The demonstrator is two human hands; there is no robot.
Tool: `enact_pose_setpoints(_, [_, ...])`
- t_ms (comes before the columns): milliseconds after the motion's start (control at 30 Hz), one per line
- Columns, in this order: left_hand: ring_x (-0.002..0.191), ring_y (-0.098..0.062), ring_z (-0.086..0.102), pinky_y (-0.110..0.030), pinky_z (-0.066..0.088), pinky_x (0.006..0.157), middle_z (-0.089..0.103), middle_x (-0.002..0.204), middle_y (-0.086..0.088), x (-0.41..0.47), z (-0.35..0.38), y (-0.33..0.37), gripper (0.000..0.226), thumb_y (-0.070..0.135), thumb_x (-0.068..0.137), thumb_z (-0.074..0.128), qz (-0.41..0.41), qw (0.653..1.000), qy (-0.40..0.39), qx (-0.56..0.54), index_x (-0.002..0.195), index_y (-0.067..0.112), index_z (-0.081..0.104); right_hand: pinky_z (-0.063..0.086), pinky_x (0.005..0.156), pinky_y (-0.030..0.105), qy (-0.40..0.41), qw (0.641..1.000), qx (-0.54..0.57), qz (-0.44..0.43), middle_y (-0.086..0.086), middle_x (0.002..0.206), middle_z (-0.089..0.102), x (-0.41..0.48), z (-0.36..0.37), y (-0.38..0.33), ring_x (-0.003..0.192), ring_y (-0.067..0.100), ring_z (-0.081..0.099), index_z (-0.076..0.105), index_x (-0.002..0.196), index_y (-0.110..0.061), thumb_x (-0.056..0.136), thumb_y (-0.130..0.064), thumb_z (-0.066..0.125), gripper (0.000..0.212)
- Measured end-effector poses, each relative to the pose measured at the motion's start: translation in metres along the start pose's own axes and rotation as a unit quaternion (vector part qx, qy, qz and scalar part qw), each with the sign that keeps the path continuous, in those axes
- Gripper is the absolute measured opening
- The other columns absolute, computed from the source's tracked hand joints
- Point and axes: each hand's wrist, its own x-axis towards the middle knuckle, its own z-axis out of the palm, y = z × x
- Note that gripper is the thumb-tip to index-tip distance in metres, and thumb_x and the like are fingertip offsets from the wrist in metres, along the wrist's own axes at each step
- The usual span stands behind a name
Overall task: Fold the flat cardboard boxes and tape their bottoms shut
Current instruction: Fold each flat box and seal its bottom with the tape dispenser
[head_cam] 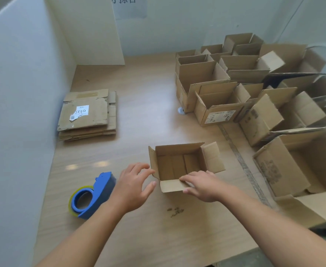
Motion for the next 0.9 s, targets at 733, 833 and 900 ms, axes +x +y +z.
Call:
enact_pose_setpoints(733, [0.118,-0.023,0.051,-0.033,0.039,0.097,0.058,0.127,0.002,0.206,0.034,0.143,0.052,0.052,0.094,0.037,0.045,0.980,-0.080,0.176,0.134,0.024,0.054,0.031,0.108,0.050,0.076,0.991,-0.037,0.102,0.001,0.130,0.059,0.005,-0.093,0.208,0.122,0.027,0.051,0.057,0.130,-0.034,0.099,-0.063,0.027,0.052])
enact_pose_setpoints(833, [0.123,-0.020,0.049,-0.033,0.039,0.099,0.054,0.134,0.004,0.217,0.034,0.148,0.047,0.048,0.098,0.043,0.048,0.980,-0.091,0.168,0.138,0.025,0.050,0.027,0.112,0.054,0.080,0.990,-0.023,0.117,0.002,0.129,0.060,0.005,-0.096,0.219,0.123,0.027,0.050,0.058,0.129,-0.033,0.099,-0.064,0.027,0.053])
enact_pose_setpoints(900, [0.130,-0.020,0.045,-0.035,0.039,0.103,0.050,0.142,0.004,0.223,0.036,0.152,0.050,0.048,0.098,0.044,0.045,0.981,-0.116,0.147,0.143,0.025,0.045,0.024,0.115,0.055,0.090,0.988,-0.017,0.127,0.003,0.129,0.060,0.004,-0.097,0.223,0.125,0.027,0.049,0.058,0.128,-0.033,0.099,-0.063,0.028,0.053])
